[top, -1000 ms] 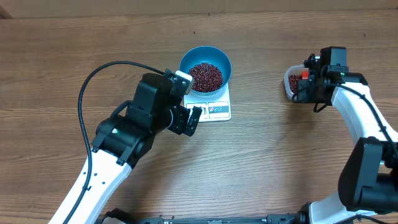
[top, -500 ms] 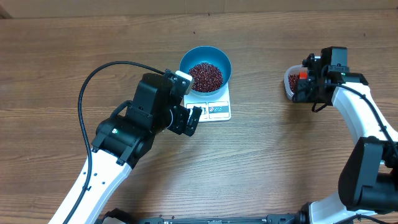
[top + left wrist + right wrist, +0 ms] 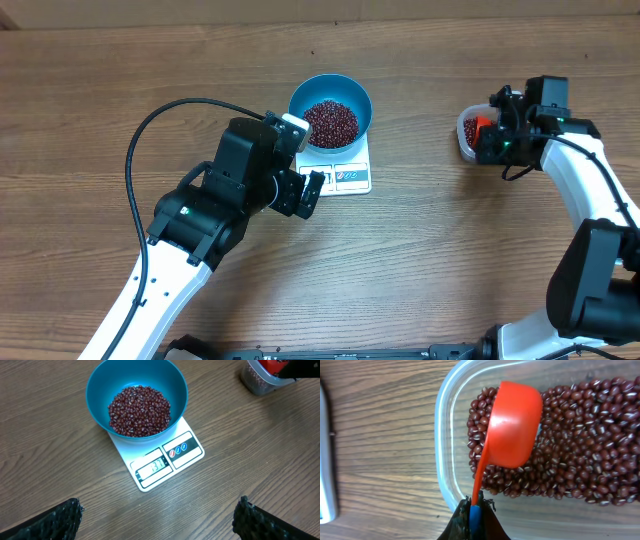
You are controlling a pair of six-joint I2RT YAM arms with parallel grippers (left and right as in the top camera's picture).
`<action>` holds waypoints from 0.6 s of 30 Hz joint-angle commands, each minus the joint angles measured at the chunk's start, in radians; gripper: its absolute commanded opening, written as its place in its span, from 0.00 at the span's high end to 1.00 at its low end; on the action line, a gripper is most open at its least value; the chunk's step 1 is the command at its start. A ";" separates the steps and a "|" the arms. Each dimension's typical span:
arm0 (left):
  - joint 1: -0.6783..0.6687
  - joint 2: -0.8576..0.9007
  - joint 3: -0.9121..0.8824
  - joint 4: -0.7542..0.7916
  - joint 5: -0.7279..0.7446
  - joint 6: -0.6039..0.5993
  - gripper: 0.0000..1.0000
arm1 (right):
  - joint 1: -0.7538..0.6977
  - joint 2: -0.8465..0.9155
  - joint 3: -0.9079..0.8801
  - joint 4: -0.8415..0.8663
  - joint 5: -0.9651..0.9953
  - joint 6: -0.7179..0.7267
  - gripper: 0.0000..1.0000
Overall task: Scoop item into bowl and weigh 150g on scale
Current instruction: 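Lower the scoop into the beans and drag to fill it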
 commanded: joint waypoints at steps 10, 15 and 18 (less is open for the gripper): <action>0.005 0.004 -0.010 0.000 0.008 0.022 0.00 | -0.141 -0.003 -0.005 -0.044 -0.294 -0.057 0.96; 0.005 0.004 -0.010 0.000 0.008 0.022 0.00 | -0.182 -0.003 -0.005 -0.063 -0.294 -0.057 0.96; 0.005 0.004 -0.010 0.000 0.008 0.022 0.00 | -0.201 -0.003 -0.005 -0.071 -0.294 -0.056 0.96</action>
